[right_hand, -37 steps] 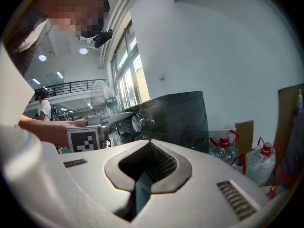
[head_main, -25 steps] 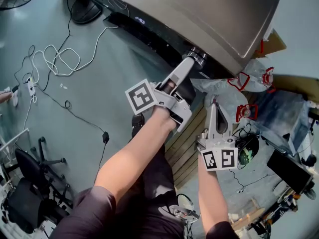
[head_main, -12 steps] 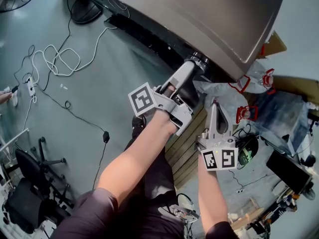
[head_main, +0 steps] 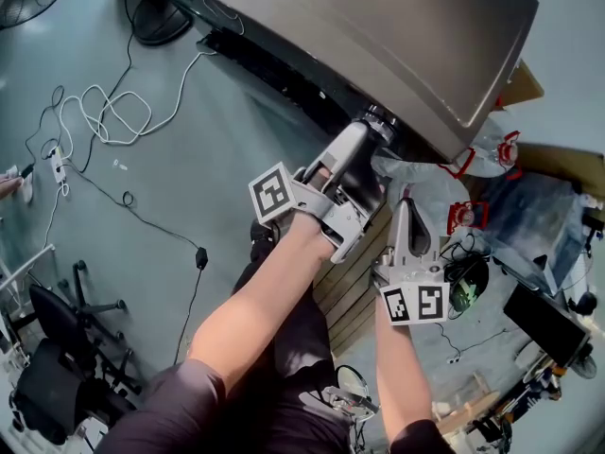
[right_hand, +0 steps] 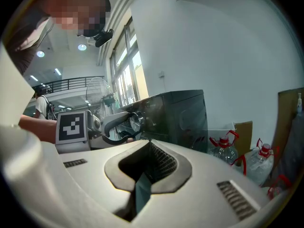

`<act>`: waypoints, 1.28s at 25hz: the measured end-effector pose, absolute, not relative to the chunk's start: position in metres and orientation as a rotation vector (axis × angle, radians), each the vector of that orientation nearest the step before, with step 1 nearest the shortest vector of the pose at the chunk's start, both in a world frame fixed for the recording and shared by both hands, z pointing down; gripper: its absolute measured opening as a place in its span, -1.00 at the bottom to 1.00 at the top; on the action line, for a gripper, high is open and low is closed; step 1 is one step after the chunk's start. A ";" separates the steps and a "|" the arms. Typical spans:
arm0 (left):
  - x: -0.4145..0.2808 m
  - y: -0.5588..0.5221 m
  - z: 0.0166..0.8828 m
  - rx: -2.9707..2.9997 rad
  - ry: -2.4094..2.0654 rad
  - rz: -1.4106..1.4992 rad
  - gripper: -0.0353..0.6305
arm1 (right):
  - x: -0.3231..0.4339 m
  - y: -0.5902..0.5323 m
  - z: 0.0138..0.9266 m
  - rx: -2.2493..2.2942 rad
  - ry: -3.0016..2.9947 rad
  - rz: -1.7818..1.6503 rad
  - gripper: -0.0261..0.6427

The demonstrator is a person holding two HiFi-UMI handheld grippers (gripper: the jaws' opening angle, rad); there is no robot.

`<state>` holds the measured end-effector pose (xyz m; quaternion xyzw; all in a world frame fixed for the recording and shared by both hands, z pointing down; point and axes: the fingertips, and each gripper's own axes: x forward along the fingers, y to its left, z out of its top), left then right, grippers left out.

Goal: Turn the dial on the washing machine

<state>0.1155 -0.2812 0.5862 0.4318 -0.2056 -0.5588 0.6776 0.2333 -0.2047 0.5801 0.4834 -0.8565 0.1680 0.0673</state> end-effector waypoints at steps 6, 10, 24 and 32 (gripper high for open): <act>0.120 -0.281 0.587 0.897 -0.397 -1.301 -0.08 | 0.240 -0.203 0.582 1.466 -2.565 0.513 -0.86; 0.119 -0.280 0.587 0.855 -0.370 -1.324 -0.08 | 0.239 -0.202 0.580 1.462 -2.561 0.500 -0.85; 0.125 -0.278 0.589 0.710 -0.272 -1.399 -0.08 | 0.248 -0.203 0.580 1.476 -2.535 0.518 -0.86; 0.127 -0.278 0.592 0.643 -0.232 -1.435 -0.08 | 0.252 -0.205 0.581 1.474 -2.516 0.519 -0.85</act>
